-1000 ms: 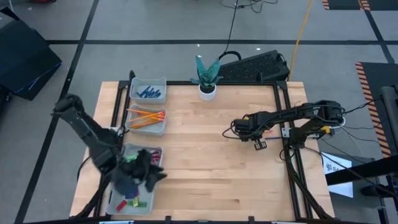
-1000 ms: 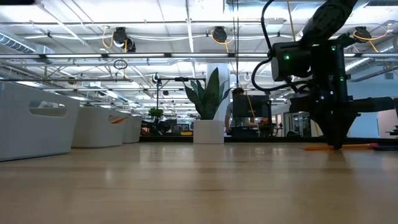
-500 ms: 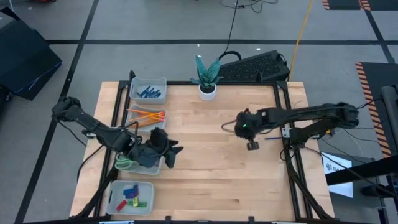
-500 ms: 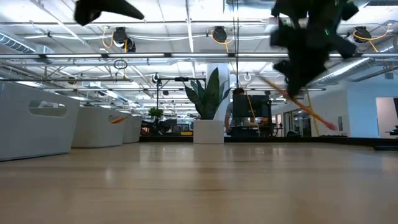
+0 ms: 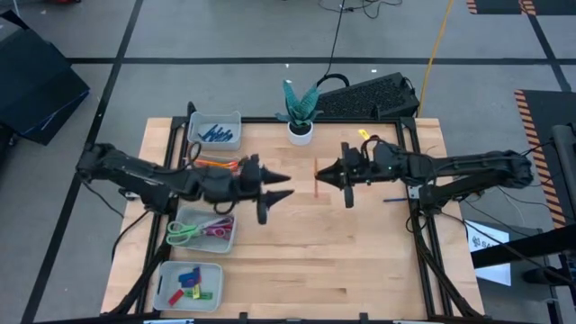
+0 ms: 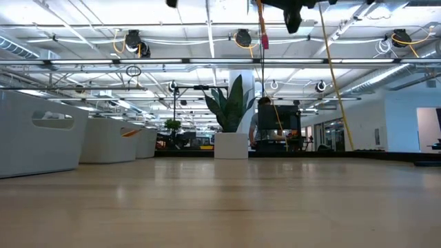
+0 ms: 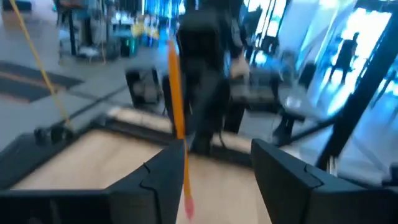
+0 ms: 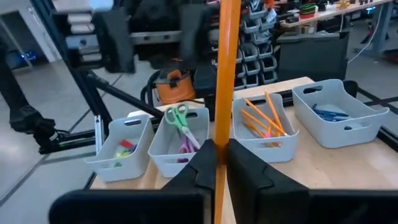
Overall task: Sort crayons/erasers/pens/pencils in bins
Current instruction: Put the orange pencil into the middle top gray bin
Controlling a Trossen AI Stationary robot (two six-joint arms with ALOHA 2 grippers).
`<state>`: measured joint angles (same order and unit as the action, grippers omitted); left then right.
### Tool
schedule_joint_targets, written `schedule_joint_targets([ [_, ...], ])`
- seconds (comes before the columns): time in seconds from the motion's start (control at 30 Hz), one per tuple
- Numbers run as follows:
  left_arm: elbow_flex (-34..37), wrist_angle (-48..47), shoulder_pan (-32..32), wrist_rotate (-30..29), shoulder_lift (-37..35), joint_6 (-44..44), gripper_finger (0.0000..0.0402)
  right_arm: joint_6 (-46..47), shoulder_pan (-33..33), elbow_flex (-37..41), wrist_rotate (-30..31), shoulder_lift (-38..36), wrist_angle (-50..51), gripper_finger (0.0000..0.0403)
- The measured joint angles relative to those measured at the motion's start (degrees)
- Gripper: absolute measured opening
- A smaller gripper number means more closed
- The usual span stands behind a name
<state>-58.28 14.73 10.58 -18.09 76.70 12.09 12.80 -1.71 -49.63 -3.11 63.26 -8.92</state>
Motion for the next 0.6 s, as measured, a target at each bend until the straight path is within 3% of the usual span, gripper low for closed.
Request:
schedule_joint_targets([
  [0.3, 0.01, 13.9, -6.91, 11.72, 8.04, 3.61, 0.0186, 0.1, 1.12, 0.0, -0.11, 7.11, -12.15, 0.0014],
  [0.43, 0.02, 15.41, -7.12, 12.52, 9.45, 6.27, 0.0184, 0.44, 1.32, 0.02, 0.04, 9.09, -13.61, 0.0014],
  [0.53, 0.02, 15.4, -7.1, 12.52, 9.43, 6.3, 0.0159, 1.75, 1.49, 0.0, -0.14, 9.87, -13.68, 0.0015],
  [0.6, 0.02, 15.33, -7.14, 12.52, 9.43, 6.89, 0.0121, 1.7, 1.78, 0.0, -0.18, 10.0, -13.58, 0.0015],
])
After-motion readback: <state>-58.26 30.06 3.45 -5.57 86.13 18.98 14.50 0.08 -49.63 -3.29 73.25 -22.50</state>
